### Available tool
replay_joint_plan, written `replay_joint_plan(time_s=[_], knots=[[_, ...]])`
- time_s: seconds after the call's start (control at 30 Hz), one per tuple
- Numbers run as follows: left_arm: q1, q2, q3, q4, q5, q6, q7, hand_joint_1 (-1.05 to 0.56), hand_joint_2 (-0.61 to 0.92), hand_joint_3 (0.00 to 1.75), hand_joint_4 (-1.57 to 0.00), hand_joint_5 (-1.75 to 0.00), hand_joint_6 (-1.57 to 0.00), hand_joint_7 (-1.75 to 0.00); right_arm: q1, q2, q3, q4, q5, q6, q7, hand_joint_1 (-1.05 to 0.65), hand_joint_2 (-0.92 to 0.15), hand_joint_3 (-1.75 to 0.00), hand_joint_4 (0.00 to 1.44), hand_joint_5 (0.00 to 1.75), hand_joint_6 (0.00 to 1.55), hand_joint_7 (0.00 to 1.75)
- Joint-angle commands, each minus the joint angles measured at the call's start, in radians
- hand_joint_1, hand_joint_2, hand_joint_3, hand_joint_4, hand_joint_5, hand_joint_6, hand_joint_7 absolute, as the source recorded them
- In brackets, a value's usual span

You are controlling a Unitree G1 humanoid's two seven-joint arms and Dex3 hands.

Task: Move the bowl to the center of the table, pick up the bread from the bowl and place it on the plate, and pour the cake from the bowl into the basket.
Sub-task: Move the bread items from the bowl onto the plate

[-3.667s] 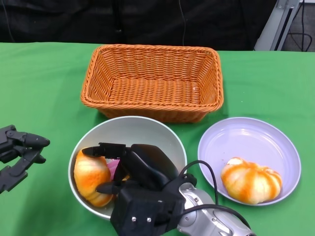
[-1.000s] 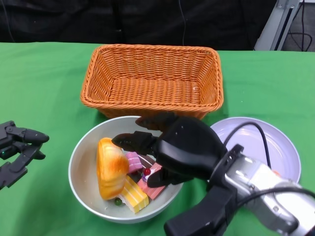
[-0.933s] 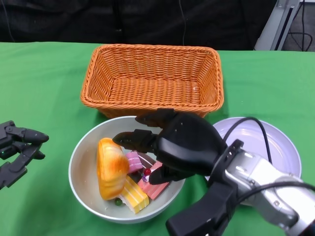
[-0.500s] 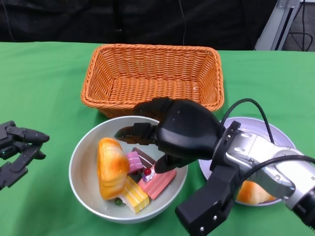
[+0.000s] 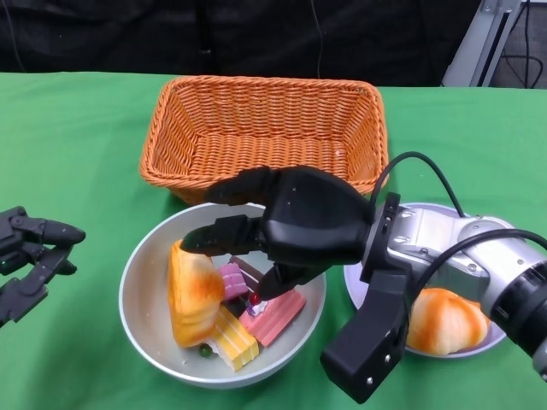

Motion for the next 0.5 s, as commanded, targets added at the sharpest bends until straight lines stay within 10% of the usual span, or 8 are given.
replay_joint_plan(time_s=[0.03, 0.5], knots=[[0.002, 0.010, 0.004, -0.005, -0.006, 0.014, 0.016, -0.20, 0.92, 0.23, -0.79, -1.25, -0.94, -0.77, -0.042, 0.020, 0.018, 0.051, -0.007, -0.039, -0.050, -0.68, -0.84, -0.01, 0.50, 0.03, 0.53, 0.00], [-0.014, 0.016, 0.008, -0.005, -0.095, 0.091, -0.048, -0.19, 0.92, 0.20, -0.72, -1.53, -0.89, -0.78, -0.115, 0.081, 0.105, 0.168, -0.051, -0.120, -0.111, -0.70, -0.89, -0.01, 0.50, 0.01, 0.56, 0.01]])
